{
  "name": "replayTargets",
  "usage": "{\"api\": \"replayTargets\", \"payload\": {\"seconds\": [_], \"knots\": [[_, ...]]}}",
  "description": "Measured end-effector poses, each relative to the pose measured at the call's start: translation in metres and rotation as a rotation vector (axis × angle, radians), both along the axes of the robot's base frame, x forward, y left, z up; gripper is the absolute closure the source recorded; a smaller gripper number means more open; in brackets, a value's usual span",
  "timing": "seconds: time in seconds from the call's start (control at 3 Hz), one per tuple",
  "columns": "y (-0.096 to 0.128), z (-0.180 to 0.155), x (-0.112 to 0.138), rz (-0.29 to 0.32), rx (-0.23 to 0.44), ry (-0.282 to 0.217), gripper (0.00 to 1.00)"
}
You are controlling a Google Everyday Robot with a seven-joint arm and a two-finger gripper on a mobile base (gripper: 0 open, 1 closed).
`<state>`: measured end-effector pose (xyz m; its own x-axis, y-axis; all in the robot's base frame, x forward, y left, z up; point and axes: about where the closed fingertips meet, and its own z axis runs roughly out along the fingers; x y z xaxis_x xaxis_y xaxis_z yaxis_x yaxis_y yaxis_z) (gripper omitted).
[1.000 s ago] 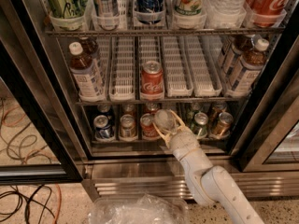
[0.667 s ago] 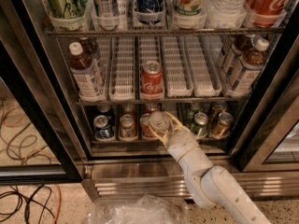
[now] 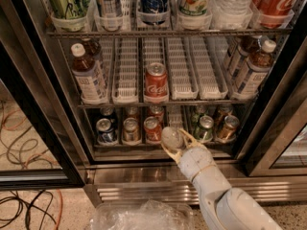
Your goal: Pick water bottle from bottom shelf of fridge
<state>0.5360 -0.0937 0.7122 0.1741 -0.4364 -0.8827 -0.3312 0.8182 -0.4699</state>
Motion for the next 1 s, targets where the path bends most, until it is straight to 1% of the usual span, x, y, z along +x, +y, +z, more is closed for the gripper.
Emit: {"api": "replayTargets", "payload": {"seconds": [0.33,0.67,1.0], "knots": [[-0.019,-0.012,-0.037,-0.017,-0.058,0.09,1.0],[-0.025,-0.029,-0.067,0.039,-0.116,0.171,1.0],[-0.025,-0.029,-0.067,0.039,-0.116,0.171,1.0]]}}
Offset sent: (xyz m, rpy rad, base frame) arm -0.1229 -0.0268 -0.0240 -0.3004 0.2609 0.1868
